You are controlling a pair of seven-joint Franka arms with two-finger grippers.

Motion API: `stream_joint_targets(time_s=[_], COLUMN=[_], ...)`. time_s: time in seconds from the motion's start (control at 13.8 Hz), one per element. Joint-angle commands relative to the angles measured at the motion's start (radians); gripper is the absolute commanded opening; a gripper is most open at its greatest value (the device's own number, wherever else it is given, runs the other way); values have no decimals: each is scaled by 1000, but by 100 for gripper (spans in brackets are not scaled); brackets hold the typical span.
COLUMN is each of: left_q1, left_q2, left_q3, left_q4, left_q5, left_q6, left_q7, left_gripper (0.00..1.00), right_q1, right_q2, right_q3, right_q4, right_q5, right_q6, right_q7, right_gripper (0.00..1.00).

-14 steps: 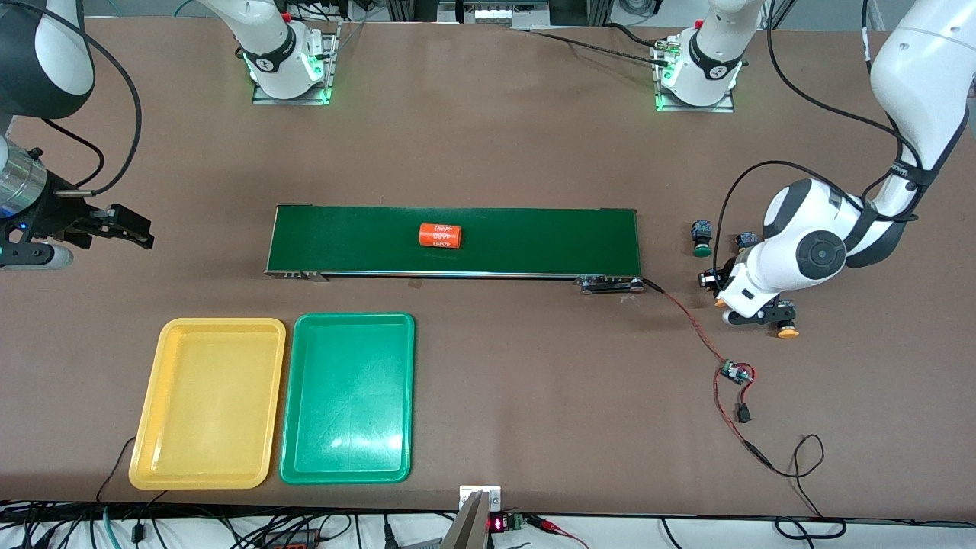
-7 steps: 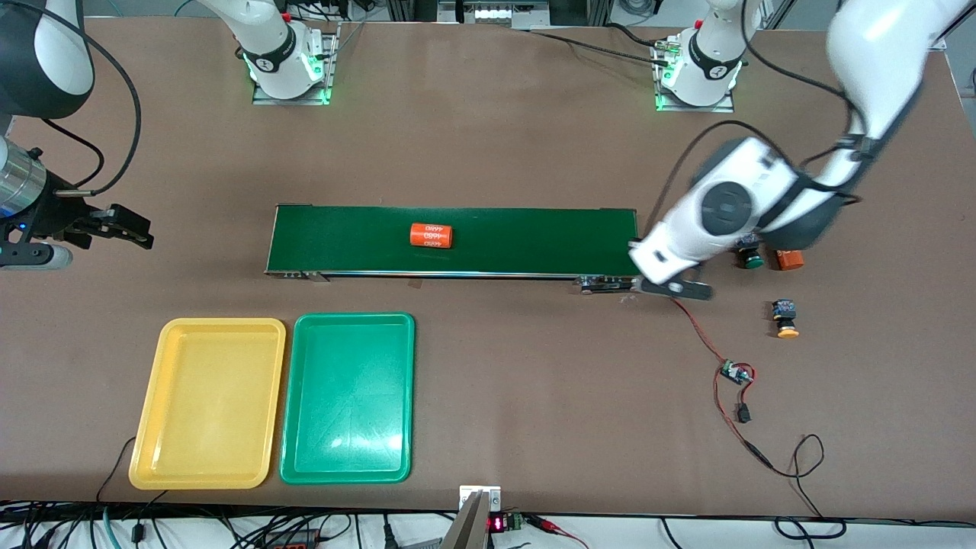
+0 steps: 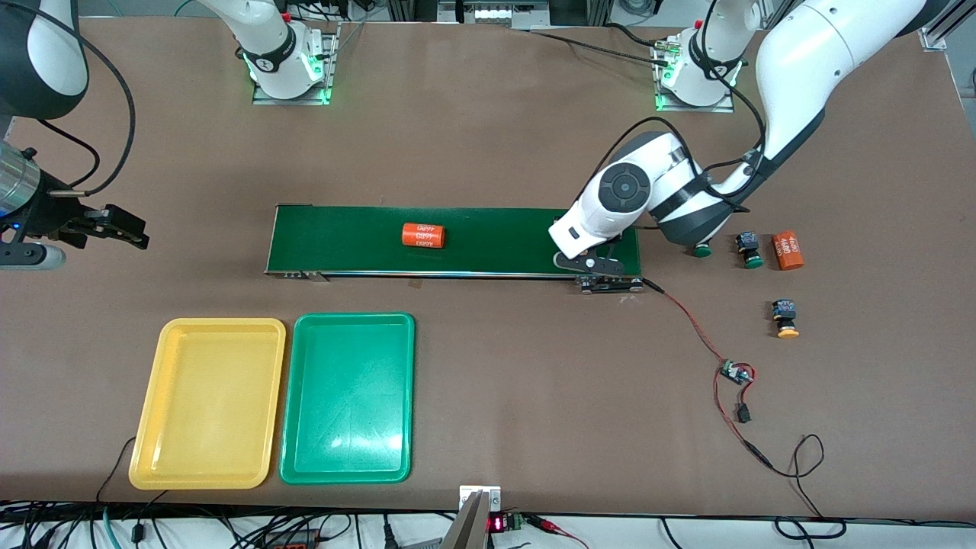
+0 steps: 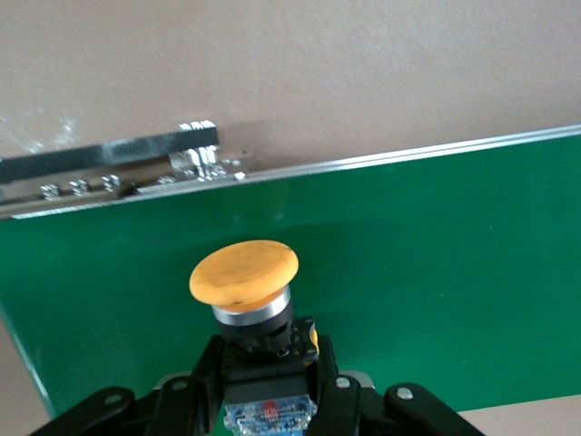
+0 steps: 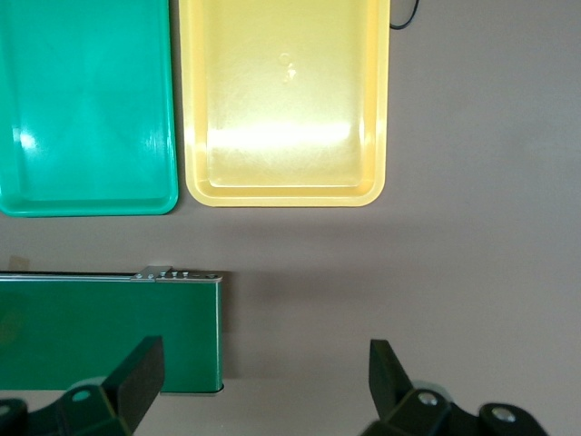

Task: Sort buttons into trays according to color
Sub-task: 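Carry the yellow-cap button onto the belt and open the left gripper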

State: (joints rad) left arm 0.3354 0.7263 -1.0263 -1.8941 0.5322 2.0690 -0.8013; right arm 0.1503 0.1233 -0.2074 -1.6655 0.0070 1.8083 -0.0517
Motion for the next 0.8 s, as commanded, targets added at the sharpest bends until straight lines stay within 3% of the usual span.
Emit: stream_joint_targets(time_s=[0.0,0.22,0.51,0.58,0.73], left_q1=[-22,7,83,89,100], left_q2=[10,-16,-53,-45,-41], left_q3=[23,12,-11,3,114], left_q4=[15,41,209,270,341], left_q5=[14,5,9,18,22], left_q6=[-6,-18,-237,-298,-352], left_q7=[-21,-24,22,40,66], left_gripper=[100,100,100,100,100], right_q1=[-14,-17,-17,-17,-17], right_q2=[3,3,3,3,3], right_q3=[5,5,5,5,5], right_q4=[13,13,13,13,13], right_q5=[16,16,16,16,16], right_q6=[-3,-3,-3,-1,-3], right_q7=[4,4,4,4,4], right_gripper=[100,100,100,100,100])
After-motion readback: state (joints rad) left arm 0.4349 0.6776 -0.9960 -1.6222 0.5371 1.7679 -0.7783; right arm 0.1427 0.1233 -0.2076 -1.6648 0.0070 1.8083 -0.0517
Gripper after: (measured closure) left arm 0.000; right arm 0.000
